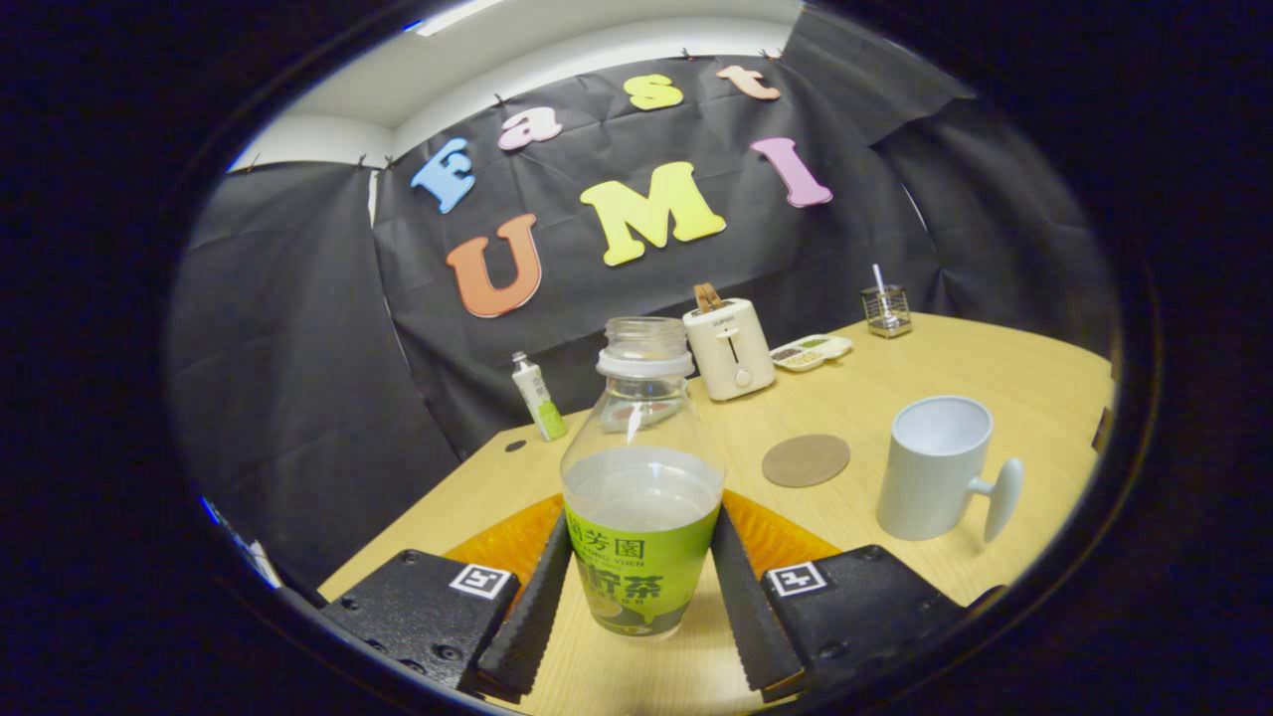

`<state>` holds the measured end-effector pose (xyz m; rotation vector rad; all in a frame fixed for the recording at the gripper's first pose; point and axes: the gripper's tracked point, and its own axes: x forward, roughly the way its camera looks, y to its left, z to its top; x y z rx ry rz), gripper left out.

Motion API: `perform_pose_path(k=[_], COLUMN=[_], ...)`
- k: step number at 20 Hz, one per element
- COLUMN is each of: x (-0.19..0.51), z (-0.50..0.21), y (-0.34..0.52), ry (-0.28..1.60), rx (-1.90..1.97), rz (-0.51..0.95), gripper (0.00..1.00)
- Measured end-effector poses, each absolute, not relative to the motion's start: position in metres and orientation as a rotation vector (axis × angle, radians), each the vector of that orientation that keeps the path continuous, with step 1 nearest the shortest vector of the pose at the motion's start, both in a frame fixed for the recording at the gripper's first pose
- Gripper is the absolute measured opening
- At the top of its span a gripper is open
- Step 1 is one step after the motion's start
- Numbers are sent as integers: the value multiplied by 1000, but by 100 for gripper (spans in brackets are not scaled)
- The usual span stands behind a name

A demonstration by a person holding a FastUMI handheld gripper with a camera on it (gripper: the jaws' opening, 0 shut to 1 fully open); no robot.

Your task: Take the bottle from table, then pour the juice into the cup, finally place the bottle on the coaster

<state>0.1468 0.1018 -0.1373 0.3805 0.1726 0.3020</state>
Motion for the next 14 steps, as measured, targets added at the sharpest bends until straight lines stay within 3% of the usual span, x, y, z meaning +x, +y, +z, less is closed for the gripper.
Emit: perform_pose_path(k=[5,9,14], x=[149,142,148], z=[-122,-92,-90], y=[99,109,99], ry=[197,145,180], rx=[610,826,1034], rz=[345,498,512], gripper=[77,77,76])
